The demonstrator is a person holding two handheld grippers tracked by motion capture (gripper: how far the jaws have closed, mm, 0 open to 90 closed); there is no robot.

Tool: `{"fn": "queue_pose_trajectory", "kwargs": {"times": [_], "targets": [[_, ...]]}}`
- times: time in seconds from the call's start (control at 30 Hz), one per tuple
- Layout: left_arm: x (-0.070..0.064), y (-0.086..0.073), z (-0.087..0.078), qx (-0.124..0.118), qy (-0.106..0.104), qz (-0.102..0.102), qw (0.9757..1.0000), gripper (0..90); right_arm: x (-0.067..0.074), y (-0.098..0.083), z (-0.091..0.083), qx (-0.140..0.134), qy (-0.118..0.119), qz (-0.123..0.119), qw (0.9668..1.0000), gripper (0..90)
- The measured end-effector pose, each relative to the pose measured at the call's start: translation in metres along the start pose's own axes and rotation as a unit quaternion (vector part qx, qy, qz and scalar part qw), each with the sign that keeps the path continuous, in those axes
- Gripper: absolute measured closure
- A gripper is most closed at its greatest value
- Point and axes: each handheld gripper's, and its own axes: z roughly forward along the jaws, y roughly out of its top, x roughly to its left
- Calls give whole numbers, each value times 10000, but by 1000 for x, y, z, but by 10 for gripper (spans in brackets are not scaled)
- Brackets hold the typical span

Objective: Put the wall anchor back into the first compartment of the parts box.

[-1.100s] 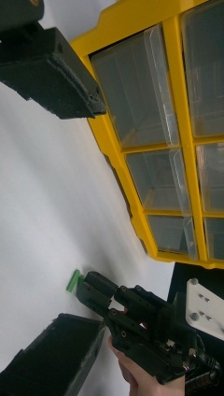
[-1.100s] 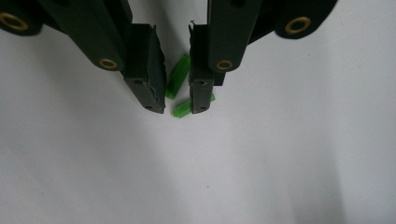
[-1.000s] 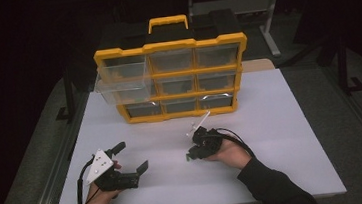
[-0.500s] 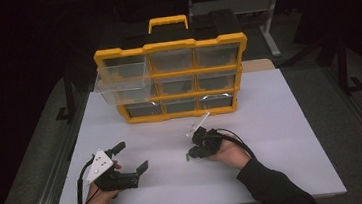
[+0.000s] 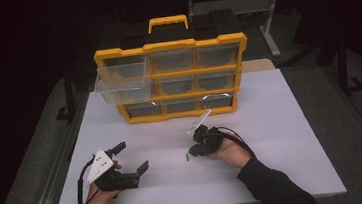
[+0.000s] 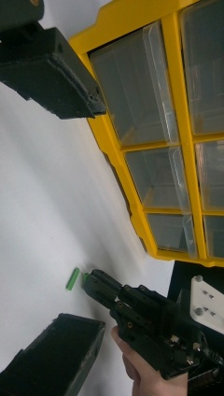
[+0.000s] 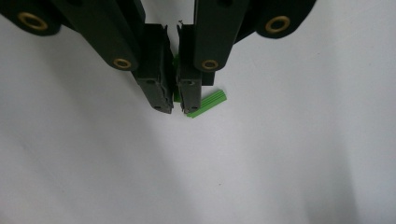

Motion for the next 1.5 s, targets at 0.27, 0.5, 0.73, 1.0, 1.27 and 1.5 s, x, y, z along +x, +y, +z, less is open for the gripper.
{"fn": "queue_pose_trajectory", "kwargs": {"times": [0.27, 0.5, 0.73, 1.0, 1.27, 1.5], "targets": [[0, 0, 0, -6, -14, -42, 10000, 0, -3, 1, -7, -92, 8, 91, 9999, 836], [0, 0, 0, -16, -7, -15, 10000, 0, -5, 2, -10, -113, 62, 112, 9999, 836], [0, 0, 0, -15, -16, -11, 10000, 0, -4, 9, -20, -102, 34, 184, 9998, 836], [0, 0, 1, -21, -17, -29, 10000, 0, -5, 15, -30, -192, 33, 263, 9995, 836], [-1, -1, 1, -10, -23, -51, 10000, 0, -6, 20, -41, -283, 8, 234, 9993, 836], [-1, -1, 2, -20, -29, -47, 10000, 0, -5, 29, -52, -426, 21, 271, 9987, 836]]}}
